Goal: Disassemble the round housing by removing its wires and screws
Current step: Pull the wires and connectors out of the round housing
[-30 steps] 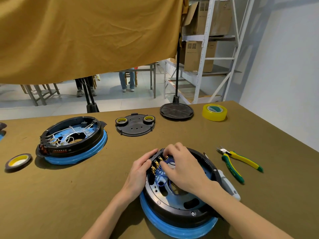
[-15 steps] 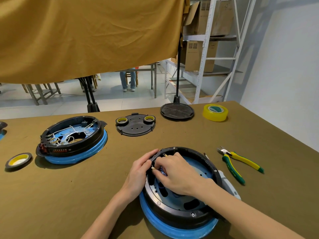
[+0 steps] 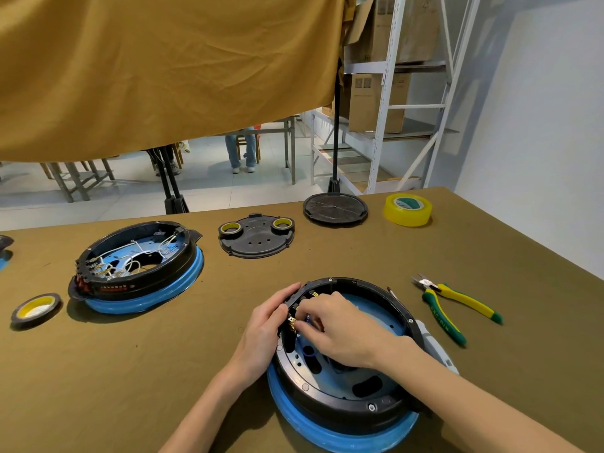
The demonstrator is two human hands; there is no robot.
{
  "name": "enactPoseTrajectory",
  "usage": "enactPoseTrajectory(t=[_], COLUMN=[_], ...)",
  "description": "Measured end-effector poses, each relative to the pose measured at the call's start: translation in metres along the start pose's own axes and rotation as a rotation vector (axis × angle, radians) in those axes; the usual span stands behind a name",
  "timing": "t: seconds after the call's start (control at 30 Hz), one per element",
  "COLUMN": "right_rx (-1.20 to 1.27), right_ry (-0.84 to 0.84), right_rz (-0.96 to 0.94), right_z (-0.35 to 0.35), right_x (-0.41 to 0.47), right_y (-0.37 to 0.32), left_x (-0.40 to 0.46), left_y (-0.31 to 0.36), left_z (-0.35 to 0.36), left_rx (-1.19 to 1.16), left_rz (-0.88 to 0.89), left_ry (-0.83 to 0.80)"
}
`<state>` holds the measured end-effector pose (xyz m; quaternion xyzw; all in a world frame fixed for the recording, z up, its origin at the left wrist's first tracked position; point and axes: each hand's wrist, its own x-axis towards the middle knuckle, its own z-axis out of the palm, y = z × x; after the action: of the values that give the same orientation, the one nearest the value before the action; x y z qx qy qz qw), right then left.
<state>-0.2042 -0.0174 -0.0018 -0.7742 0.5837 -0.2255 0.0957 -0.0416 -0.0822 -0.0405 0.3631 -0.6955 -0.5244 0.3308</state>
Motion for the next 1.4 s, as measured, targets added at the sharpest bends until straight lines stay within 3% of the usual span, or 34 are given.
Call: enactPoseTrajectory(t=[0.57, 0.7, 0.8, 1.13, 1.27, 1.4], right_rx=[0.075, 0.226, 0.167, -0.079, -0.093, 0.048], right_ry=[-0.250, -0.071, 0.120, -0.080, 0.008, 0.044], right_rz=[0.030, 0.086, 0.145, 0.089, 0.070, 0.109], right_z=[-0.031, -0.032, -0.025, -0.020, -0.010, -0.004], right_x=[0.006, 0.002, -0.001, 0.008, 0.007, 0.004], right_y=[0.004, 0.009, 0.011, -0.001, -0.001, 0.004], left_x=[-0.006, -0.005, -0.005, -0.004, -0.002, -0.002], left_y=[0.002, 0.001, -0.001, -0.006, -0.010, -0.011], left_z=[-0.004, -0.004, -0.002, -0.003, -0.004, -0.005], left_rx=[0.035, 0.003, -0.022, -0.021, -0.025, -0.035], left_rz=[0.029, 0.030, 0.026, 0.053, 0.060, 0.066], left_ry=[-0.047, -0.038, -0.037, -0.041, -0.042, -0.047])
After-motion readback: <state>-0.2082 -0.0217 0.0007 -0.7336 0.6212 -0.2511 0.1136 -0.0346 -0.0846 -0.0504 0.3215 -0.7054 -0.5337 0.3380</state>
